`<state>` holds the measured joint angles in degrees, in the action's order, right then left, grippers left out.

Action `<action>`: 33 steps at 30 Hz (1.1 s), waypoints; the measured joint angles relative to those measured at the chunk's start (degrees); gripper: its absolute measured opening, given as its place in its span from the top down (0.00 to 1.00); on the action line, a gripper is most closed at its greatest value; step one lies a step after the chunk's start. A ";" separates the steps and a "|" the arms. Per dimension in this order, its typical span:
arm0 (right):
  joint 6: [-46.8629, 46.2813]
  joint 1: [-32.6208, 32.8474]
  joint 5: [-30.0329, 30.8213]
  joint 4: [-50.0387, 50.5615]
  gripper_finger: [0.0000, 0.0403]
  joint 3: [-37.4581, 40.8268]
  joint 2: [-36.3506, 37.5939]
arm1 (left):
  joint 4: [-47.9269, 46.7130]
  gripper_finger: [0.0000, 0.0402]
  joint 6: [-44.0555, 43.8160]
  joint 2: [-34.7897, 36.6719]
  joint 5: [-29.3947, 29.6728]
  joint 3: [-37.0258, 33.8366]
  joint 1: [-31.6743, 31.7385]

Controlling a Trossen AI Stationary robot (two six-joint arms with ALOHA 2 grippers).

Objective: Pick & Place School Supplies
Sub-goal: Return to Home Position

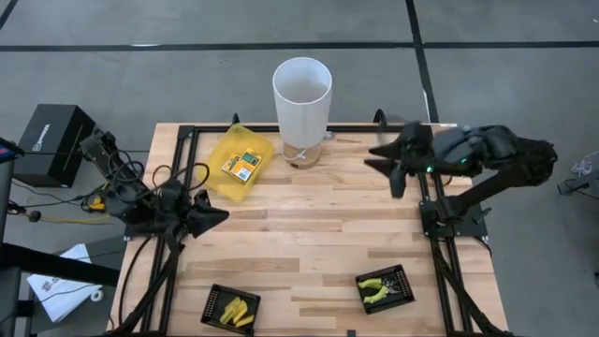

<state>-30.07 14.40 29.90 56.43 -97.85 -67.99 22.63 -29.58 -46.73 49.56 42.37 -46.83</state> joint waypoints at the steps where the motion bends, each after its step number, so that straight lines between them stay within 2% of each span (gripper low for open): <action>1: 2.57 0.19 -0.06 1.15 0.62 0.05 -0.45 | -0.18 0.89 0.74 -0.29 -0.22 0.00 0.00; 5: 0.65 -0.34 -0.54 0.83 0.62 0.05 -1.59 | -1.23 0.89 5.40 -1.22 -0.42 -0.20 -0.03; 8: 4.26 -0.24 -3.18 -0.20 0.62 0.03 -0.87 | 0.19 0.89 1.50 -1.20 -0.72 -0.26 0.40; 9: 6.25 0.59 -3.45 -1.09 0.62 0.05 -0.27 | 1.25 0.89 3.14 -0.86 -3.25 -0.26 0.55; 12: 12.72 4.56 -4.18 -5.01 0.62 0.06 3.17 | 5.71 0.89 12.66 0.12 -19.56 -0.24 0.32; 14: 15.49 7.66 -3.87 -7.94 0.62 1.30 6.17 | 7.11 0.89 17.16 0.57 -24.77 -0.24 -0.57; 17: 16.30 12.82 0.62 -13.41 0.62 8.66 12.40 | 10.14 0.89 21.84 2.72 -23.64 -3.53 -2.21; 21: 17.70 22.09 3.79 -27.13 0.62 27.38 25.24 | 25.40 0.89 28.53 5.16 -24.78 -14.01 -3.75; 25: 23.89 27.02 6.57 -40.61 0.62 44.72 39.60 | 37.66 0.89 30.24 6.91 -25.43 -24.69 -5.16; 28: 24.68 29.19 5.27 -42.27 0.62 51.82 51.36 | 43.14 0.89 33.86 8.13 -25.44 -28.97 -5.18; 30: 25.93 30.23 2.97 -43.12 0.62 54.45 57.94 | 43.08 0.89 34.12 9.97 -24.75 -30.78 -5.14; 33: 27.51 31.50 3.11 -39.51 0.62 57.75 64.91 | 43.19 0.89 34.12 11.45 -22.80 -33.64 -5.14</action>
<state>-2.56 45.89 33.01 16.92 -40.10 -3.08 65.82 4.54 -35.28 26.75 8.73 -51.96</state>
